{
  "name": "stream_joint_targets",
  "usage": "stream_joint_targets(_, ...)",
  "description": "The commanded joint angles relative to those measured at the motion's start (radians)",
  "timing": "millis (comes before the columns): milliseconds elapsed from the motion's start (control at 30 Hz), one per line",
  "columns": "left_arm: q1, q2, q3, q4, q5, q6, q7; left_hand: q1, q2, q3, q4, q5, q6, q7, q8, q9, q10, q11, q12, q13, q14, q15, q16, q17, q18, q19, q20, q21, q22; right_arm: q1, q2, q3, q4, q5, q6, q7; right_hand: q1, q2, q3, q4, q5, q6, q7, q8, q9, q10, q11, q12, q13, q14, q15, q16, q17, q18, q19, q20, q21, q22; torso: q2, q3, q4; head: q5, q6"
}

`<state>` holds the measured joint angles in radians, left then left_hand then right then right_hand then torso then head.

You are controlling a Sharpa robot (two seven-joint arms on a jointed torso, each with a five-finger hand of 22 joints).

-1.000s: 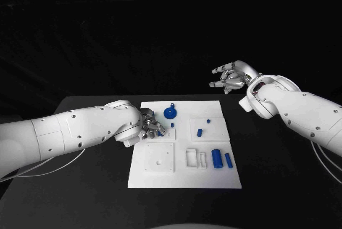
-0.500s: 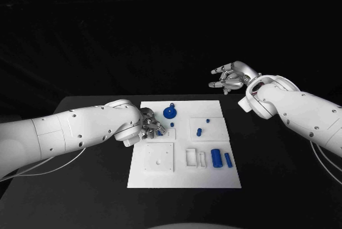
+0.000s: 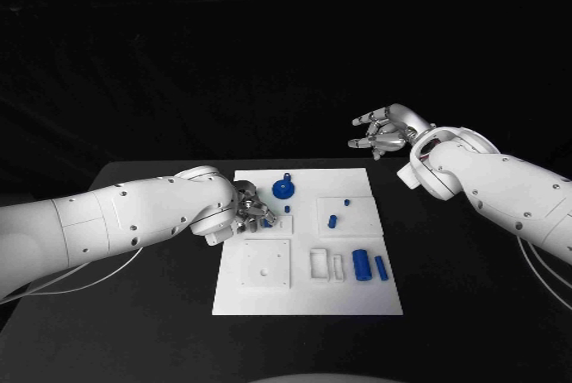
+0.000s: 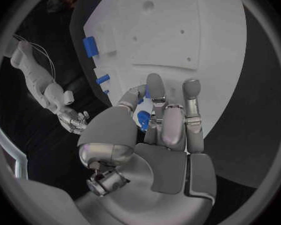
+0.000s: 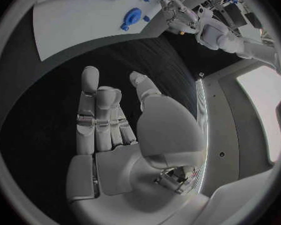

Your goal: Assemble the parts on the task board

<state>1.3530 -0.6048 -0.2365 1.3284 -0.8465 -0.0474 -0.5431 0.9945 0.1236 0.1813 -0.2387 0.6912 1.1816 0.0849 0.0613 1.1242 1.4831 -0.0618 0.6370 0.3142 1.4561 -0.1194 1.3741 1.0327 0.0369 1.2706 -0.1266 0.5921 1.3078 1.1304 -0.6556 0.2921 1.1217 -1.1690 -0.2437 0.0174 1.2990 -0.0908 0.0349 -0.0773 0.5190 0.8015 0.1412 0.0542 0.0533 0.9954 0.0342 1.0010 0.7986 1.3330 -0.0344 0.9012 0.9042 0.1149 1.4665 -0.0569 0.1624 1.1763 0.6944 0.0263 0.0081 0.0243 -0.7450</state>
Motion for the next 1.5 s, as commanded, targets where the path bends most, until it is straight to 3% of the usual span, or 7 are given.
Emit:
stream_joint_targets(33, -0.001, -0.001, -0.004, 0.003, 0.015, 0.044, -0.001, 0.018, 0.022, 0.005, 0.004, -0.011, 0.195, -0.139, 0.005, 0.005, 0.032, -0.025, 0.006, -0.003, -0.001, -0.004, -0.001, -0.004, 0.017, -0.003, 0.006, 0.004, 0.017, -0.002, 0.0, 0.001, 0.0, -0.009, 0.016, 0.003, -0.011, 0.001, -0.001, -0.007, 0.004, -0.007, -0.002, 0.0, 0.001, 0.0, 0.0, -0.003, -0.001, -0.007, -0.003, -0.003, -0.001, 0.02, 0.028, 0.001, -0.003, -0.002, 0.001, -0.0003, 0.0002, -0.001, 0.0)
stream_joint_targets(167, 0.01, 0.0, -0.004, -0.001, 0.024, 0.081, -0.001, 0.024, 0.023, 0.002, 0.007, -0.028, 0.192, -0.138, 0.004, 0.005, 0.032, -0.024, 0.004, -0.008, -0.002, -0.004, -0.004, -0.007, 0.016, -0.004, 0.006, 0.002, 0.017, -0.003, 0.0, 0.001, -0.002, -0.009, 0.017, 0.003, -0.012, 0.001, -0.001, -0.007, 0.006, -0.007, -0.002, 0.0, 0.002, 0.001, 0.0, -0.003, -0.001, -0.007, -0.003, -0.003, -0.001, 0.02, 0.028, 0.001, -0.003, -0.002, 0.0, -0.0006, 0.0013, -0.003, 0.0)
stream_joint_targets(467, 0.032, 0.027, -0.004, -0.044, 0.044, 0.198, -0.016, 0.034, 0.023, 0.003, 0.004, -0.03, 0.191, -0.138, 0.004, 0.005, 0.032, -0.024, 0.004, -0.01, -0.001, -0.003, -0.004, -0.005, 0.015, -0.005, 0.005, 0.001, 0.017, -0.004, 0.005, 0.0, -0.006, -0.009, 0.02, 0.002, -0.012, 0.001, -0.001, -0.007, 0.006, -0.007, -0.002, 0.0, 0.002, 0.001, 0.0, -0.003, -0.001, -0.007, -0.003, -0.003, -0.001, 0.02, 0.028, 0.001, -0.003, -0.002, 0.0, -0.0004, -0.0002, 0.0, 0.0)
stream_joint_targets(900, 0.045, 0.062, -0.002, -0.099, 0.039, 0.257, -0.023, 0.039, 0.022, 0.004, 0.001, -0.03, 0.19, -0.138, 0.005, 0.011, 0.032, -0.025, 0.006, -0.012, -0.001, -0.003, -0.003, -0.002, 0.015, -0.005, 0.006, 0.0, 0.017, -0.01, 0.01, 0.0, -0.011, -0.009, 0.024, 0.002, -0.014, 0.001, 0.0, -0.009, 0.006, -0.006, -0.002, 0.0, 0.002, 0.0, 0.0, -0.003, -0.001, -0.008, -0.003, -0.003, -0.001, 0.02, 0.027, 0.001, -0.004, -0.002, 0.001, 0.0014, -0.0007, 0.0, -0.001)
stream_joint_targets(1500, 0.051, 0.106, -0.002, -0.169, 0.038, 0.331, -0.035, 0.041, 0.021, 0.009, -0.002, -0.028, 0.188, -0.137, 0.005, 0.017, 0.032, -0.025, 0.006, -0.014, 0.0, -0.002, -0.003, 0.002, 0.015, -0.005, 0.006, 0.0, 0.018, -0.013, 0.014, 0.0, -0.012, -0.009, 0.027, 0.001, -0.014, 0.001, 0.0, -0.009, 0.006, -0.006, -0.002, 0.0, 0.002, 0.0, 0.0, -0.003, -0.001, -0.008, -0.003, -0.003, -0.001, 0.02, 0.027, 0.001, -0.004, -0.002, 0.0, 0.0003, 0.0001, 0.0, -0.002)
